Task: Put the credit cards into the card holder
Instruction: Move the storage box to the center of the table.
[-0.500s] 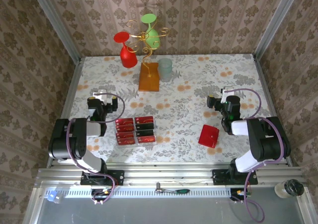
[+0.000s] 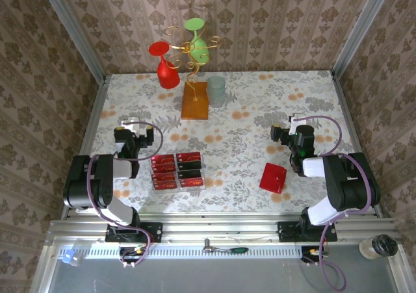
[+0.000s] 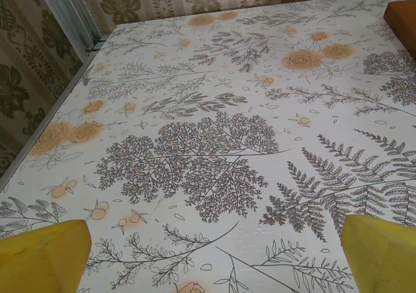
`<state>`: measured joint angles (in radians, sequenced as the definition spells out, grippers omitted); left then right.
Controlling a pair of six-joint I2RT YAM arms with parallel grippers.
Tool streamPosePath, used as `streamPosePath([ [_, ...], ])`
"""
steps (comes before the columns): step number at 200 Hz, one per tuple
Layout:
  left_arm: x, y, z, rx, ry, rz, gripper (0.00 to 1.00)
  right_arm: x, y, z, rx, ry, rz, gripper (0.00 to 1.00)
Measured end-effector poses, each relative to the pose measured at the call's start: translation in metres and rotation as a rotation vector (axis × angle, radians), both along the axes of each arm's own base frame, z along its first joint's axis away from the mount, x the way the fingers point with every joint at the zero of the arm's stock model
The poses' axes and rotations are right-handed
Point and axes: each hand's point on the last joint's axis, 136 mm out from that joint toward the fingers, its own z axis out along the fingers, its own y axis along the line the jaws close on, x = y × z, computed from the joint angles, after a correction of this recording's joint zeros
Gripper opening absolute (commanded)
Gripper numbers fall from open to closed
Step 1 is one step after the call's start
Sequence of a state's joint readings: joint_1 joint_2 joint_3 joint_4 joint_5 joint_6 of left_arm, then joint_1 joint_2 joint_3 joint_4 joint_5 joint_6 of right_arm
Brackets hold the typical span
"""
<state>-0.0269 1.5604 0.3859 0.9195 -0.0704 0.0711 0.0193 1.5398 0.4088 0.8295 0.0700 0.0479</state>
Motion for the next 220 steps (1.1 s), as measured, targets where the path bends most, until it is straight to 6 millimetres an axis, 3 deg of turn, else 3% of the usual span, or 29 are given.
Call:
streamPosePath([
  [137,-0.002,-0.001,-0.002,-0.009,0.014,-0.014,1.0,-0.005,-0.001,0.003,-0.001,0.04,-0.004,1.0],
  [149,-0.003,0.002,0.0,-0.016,0.027,-0.001,1.0,-0.003,-0.002,0.023,0.001,0.031,-0.009,1.0],
  [164,-0.001,0.007,0.009,-0.02,0.035,0.027,1.0,0.005,-0.003,0.064,0.021,-0.016,-0.027,1.0],
  [195,0.006,0.019,0.054,-0.039,-0.006,0.107,1.0,0.011,-0.01,0.15,0.155,-0.114,-0.111,1.0],
  [220,0.004,0.026,0.104,-0.105,-0.041,0.171,1.0,0.002,-0.013,0.173,0.294,-0.104,-0.165,1.0],
])
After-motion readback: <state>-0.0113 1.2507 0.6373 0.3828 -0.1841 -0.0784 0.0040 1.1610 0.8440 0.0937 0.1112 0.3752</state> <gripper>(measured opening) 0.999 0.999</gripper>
